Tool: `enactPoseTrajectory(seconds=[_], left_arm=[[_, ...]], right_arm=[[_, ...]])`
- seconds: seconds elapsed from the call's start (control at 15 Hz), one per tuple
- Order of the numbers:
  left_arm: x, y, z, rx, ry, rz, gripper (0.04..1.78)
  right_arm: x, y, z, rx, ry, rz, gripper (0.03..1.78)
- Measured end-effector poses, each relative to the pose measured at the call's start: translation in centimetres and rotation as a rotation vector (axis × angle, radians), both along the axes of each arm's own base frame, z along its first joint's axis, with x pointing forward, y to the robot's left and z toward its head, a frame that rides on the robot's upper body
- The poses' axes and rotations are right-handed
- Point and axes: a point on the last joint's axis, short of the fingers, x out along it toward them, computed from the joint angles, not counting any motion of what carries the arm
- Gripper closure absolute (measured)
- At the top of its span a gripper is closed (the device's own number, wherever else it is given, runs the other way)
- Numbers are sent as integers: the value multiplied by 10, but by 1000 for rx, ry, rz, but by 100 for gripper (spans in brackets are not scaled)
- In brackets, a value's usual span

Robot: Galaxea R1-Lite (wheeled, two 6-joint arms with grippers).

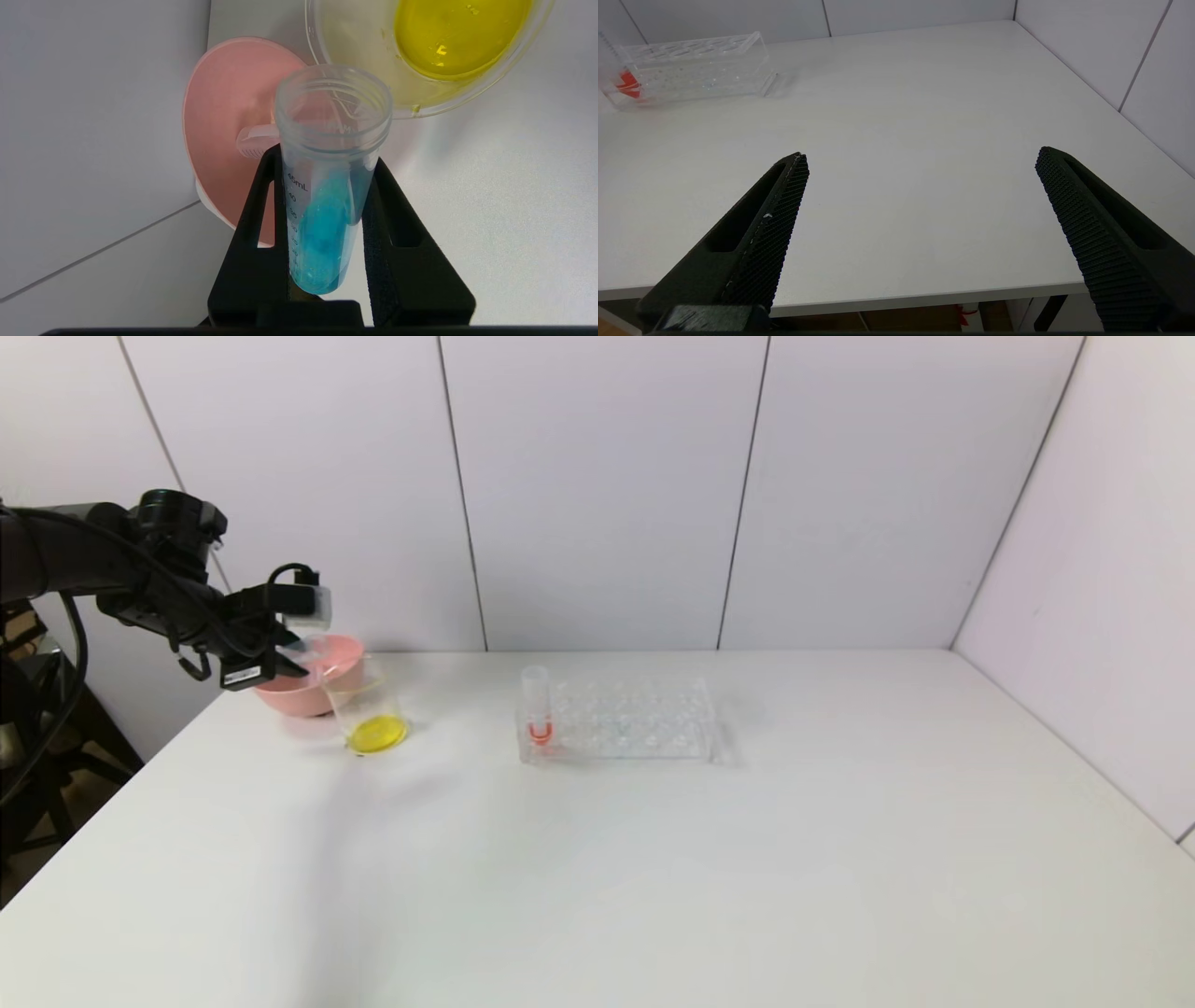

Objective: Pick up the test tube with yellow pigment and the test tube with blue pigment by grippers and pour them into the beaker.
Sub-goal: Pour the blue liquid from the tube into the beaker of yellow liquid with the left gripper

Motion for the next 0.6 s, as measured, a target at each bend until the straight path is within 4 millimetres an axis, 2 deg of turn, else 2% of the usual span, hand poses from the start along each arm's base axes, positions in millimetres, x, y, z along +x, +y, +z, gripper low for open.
enactPoseTrajectory(seconds=[0.6], left_arm=[[3, -14, -1, 69, 13, 29, 136]], right_arm=[[0, 0, 0, -1, 0, 0, 4]])
